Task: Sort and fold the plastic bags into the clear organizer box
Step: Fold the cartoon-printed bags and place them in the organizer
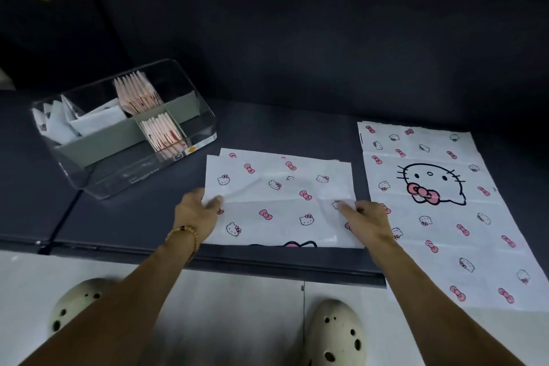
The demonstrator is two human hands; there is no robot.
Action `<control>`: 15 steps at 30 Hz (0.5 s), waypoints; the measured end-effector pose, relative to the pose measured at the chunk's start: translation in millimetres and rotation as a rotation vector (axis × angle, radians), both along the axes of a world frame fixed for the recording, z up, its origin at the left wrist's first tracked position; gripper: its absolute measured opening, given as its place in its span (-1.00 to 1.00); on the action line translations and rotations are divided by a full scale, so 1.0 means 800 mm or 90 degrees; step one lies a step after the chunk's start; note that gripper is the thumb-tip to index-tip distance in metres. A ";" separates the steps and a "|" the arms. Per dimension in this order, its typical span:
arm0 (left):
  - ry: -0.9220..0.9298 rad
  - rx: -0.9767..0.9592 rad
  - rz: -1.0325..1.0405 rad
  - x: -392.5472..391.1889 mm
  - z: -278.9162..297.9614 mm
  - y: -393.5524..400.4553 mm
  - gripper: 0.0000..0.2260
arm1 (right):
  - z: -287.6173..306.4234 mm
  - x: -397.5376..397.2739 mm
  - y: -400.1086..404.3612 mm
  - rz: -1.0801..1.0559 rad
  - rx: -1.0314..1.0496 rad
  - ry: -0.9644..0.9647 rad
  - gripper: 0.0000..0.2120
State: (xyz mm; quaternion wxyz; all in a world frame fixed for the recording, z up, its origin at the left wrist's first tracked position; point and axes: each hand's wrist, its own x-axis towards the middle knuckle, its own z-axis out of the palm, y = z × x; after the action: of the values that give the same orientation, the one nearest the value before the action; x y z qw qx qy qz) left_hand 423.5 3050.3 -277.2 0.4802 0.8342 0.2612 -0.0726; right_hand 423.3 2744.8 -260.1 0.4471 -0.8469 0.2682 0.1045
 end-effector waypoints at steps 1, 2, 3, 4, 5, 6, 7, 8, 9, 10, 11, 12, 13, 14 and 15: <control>0.007 0.006 -0.001 0.003 0.002 -0.001 -0.83 | -0.004 -0.002 -0.001 -0.009 -0.030 0.000 -0.73; 0.017 0.009 0.004 0.005 0.004 -0.003 -0.83 | -0.007 -0.004 -0.003 -0.020 -0.053 0.001 -0.75; 0.028 0.015 0.015 0.006 0.007 -0.003 -0.82 | -0.008 -0.005 -0.004 -0.030 -0.065 0.004 -0.79; 0.035 0.028 0.022 0.005 0.009 -0.003 -0.81 | -0.008 -0.005 -0.005 -0.037 -0.063 0.006 -0.81; 0.035 0.048 0.020 0.003 0.010 -0.002 -0.81 | -0.008 -0.005 -0.005 -0.042 -0.055 0.008 -0.83; 0.031 0.070 0.010 0.001 0.009 -0.001 -0.82 | -0.010 -0.006 -0.006 -0.046 -0.048 0.009 -0.85; 0.025 0.090 -0.003 -0.002 0.008 -0.001 -0.83 | -0.010 -0.006 -0.006 -0.047 -0.046 0.008 -0.87; 0.022 0.107 -0.013 -0.003 0.008 0.000 -0.83 | -0.010 -0.007 -0.006 -0.047 -0.047 0.003 -0.87; 0.022 0.119 -0.021 -0.004 0.008 -0.001 -0.82 | -0.010 -0.007 -0.006 -0.049 -0.052 0.000 -0.87; 0.023 0.129 -0.026 -0.003 0.010 -0.001 -0.82 | -0.010 -0.007 -0.006 -0.052 -0.058 -0.002 -0.86; 0.026 0.142 -0.032 -0.001 0.010 -0.002 -0.83 | -0.010 -0.006 -0.006 -0.055 -0.067 0.000 -0.84; 0.032 0.165 -0.042 0.001 0.010 -0.003 -0.85 | -0.010 -0.006 -0.006 -0.056 -0.076 0.000 -0.83; 0.040 0.197 -0.053 0.002 0.010 -0.004 -0.87 | -0.009 -0.007 -0.005 -0.057 -0.084 -0.001 -0.82; 0.044 0.237 -0.061 0.001 0.011 -0.005 -0.87 | -0.010 -0.007 -0.005 -0.056 -0.089 -0.002 -0.81; 0.039 0.288 -0.063 -0.001 0.011 -0.006 -0.85 | -0.011 -0.008 -0.004 -0.055 -0.093 -0.004 -0.82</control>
State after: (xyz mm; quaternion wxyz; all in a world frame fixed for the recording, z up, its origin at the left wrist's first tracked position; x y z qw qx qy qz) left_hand 422.3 3045.8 -268.1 0.2690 0.9297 0.2442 -0.0608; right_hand 417.0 2741.6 -269.1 0.3894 -0.8652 0.3096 0.0624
